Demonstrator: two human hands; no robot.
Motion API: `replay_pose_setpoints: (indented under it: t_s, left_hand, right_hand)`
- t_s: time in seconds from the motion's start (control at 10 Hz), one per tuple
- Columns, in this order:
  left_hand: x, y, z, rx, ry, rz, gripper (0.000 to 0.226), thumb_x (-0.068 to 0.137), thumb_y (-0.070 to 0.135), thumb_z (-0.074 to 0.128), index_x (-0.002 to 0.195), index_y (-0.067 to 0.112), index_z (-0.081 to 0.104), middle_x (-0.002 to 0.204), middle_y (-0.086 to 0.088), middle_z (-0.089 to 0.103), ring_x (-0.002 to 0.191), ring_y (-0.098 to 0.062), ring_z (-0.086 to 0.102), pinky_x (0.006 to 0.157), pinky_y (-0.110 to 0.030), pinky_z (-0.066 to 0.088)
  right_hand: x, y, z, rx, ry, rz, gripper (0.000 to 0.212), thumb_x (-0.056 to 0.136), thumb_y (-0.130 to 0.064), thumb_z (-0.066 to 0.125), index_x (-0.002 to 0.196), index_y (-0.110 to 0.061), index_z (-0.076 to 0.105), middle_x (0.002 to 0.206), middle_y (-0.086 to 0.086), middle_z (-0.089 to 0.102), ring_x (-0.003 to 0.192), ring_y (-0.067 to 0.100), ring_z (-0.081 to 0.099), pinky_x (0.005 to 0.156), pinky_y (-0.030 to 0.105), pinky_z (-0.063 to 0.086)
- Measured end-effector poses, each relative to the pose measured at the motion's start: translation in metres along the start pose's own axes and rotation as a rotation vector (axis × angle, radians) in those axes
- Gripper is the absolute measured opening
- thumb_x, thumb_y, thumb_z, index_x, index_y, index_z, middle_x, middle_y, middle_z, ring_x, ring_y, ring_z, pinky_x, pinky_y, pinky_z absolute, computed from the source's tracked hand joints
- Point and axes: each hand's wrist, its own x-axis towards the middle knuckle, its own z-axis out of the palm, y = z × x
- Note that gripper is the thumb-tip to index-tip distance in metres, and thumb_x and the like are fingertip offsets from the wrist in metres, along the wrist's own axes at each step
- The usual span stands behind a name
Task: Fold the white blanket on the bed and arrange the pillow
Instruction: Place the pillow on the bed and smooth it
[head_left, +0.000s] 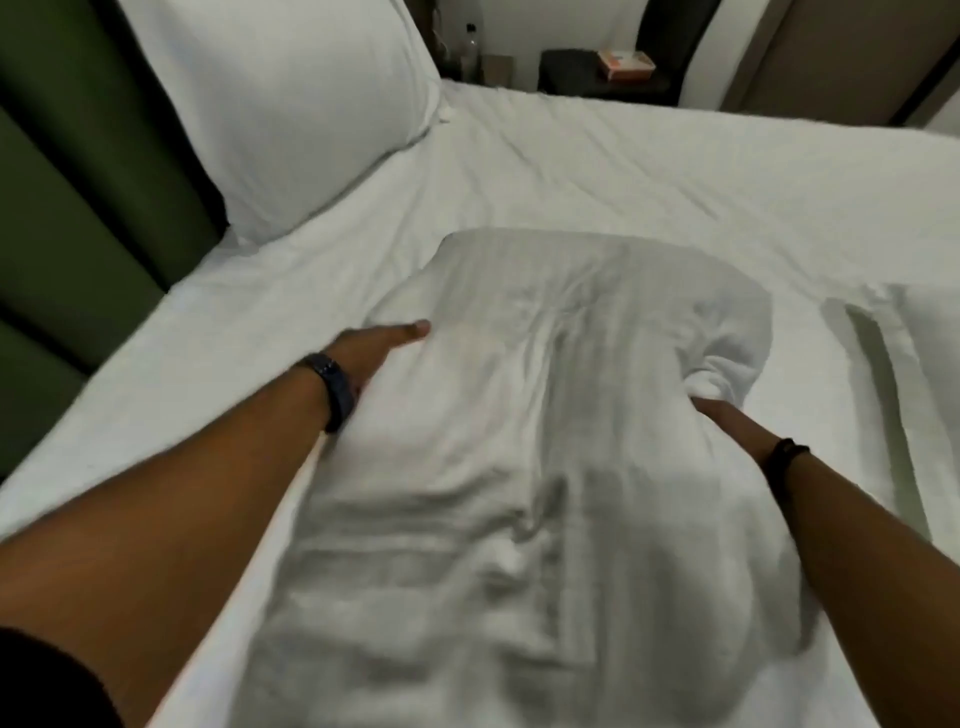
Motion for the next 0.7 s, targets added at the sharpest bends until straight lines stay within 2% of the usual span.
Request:
replay_pose_setpoints:
  t_s: [0.1, 0.2, 0.3, 0.4, 0.5, 0.6, 0.7]
  left_hand:
    - [-0.020, 0.064, -0.088, 0.033, 0.057, 0.126, 0.047, 0.088, 0.030, 0.067, 0.129, 0.008, 0.059, 0.087, -0.005, 0.074, 0.075, -0.019, 0.069, 0.074, -0.032, 0.058]
    - [-0.032, 0.097, -0.192, 0.072, 0.177, 0.202, 0.048, 0.092, 0.033, 0.062, 0.133, 0.009, 0.055, 0.077, 0.001, 0.076, 0.065, -0.012, 0.071, 0.067, -0.030, 0.059]
    - [-0.024, 0.081, -0.291, 0.551, 0.645, 0.125, 0.085, 0.071, 0.050, 0.079, 0.137, 0.005, 0.049, 0.127, -0.014, 0.062, 0.110, -0.032, 0.062, 0.095, -0.041, 0.051]
    - [0.008, 0.028, -0.325, 1.182, 0.666, 0.213, 0.103, 0.065, 0.072, 0.071, 0.146, 0.017, 0.036, 0.151, -0.018, 0.034, 0.134, -0.039, 0.037, 0.110, -0.048, 0.033]
    - [0.042, -0.056, -0.324, 1.407, 0.332, 0.148, 0.114, 0.057, 0.098, 0.032, 0.152, 0.038, 0.010, 0.163, -0.001, 0.003, 0.148, -0.028, 0.012, 0.118, -0.049, 0.015]
    - [0.063, -0.138, -0.320, 1.351, 0.323, 0.153, 0.105, 0.055, 0.101, 0.001, 0.147, 0.050, -0.011, 0.161, 0.009, -0.017, 0.149, -0.017, -0.009, 0.119, -0.045, 0.000]
    - [0.075, -0.161, -0.320, 1.322, 0.437, 0.266, 0.100, 0.059, 0.099, -0.002, 0.146, 0.050, -0.013, 0.161, 0.010, -0.016, 0.148, -0.015, -0.011, 0.118, -0.045, -0.003]
  right_hand:
    - [0.002, -0.041, 0.080, 0.255, 0.020, -0.177, 0.035, 0.103, -0.011, 0.032, 0.072, -0.019, 0.045, 0.057, -0.018, 0.062, 0.043, -0.013, 0.053, 0.054, 0.006, 0.042]
    - [0.008, -0.067, 0.156, 0.382, -0.022, -0.297, 0.028, 0.100, -0.006, 0.034, 0.081, -0.009, 0.055, 0.053, -0.010, 0.066, 0.051, -0.002, 0.063, 0.051, 0.010, 0.048]
    - [0.030, -0.077, 0.237, 0.089, 0.124, -0.032, 0.061, 0.087, -0.045, 0.061, 0.130, -0.004, 0.048, 0.115, 0.012, 0.067, 0.104, 0.025, 0.064, 0.089, 0.034, 0.052]
    - [0.048, -0.080, 0.321, -0.414, 0.479, -0.128, 0.102, 0.071, -0.080, 0.046, 0.149, -0.026, 0.010, 0.151, 0.019, 0.027, 0.139, 0.036, 0.027, 0.110, 0.054, 0.027]
    - [0.070, -0.069, 0.398, -0.773, 0.368, -0.476, 0.092, 0.067, -0.091, 0.021, 0.144, -0.049, -0.008, 0.160, 0.001, -0.008, 0.146, 0.025, -0.009, 0.112, 0.059, 0.001]
    - [0.094, -0.034, 0.427, -1.051, 0.335, -0.508, 0.089, 0.065, -0.093, 0.009, 0.140, -0.054, -0.016, 0.156, -0.003, -0.026, 0.142, 0.025, -0.026, 0.108, 0.063, -0.013]
    - [0.108, -0.014, 0.425, -1.106, 0.378, -0.470, 0.089, 0.064, -0.094, 0.006, 0.140, -0.053, -0.016, 0.156, -0.004, -0.027, 0.141, 0.024, -0.028, 0.108, 0.062, -0.016]
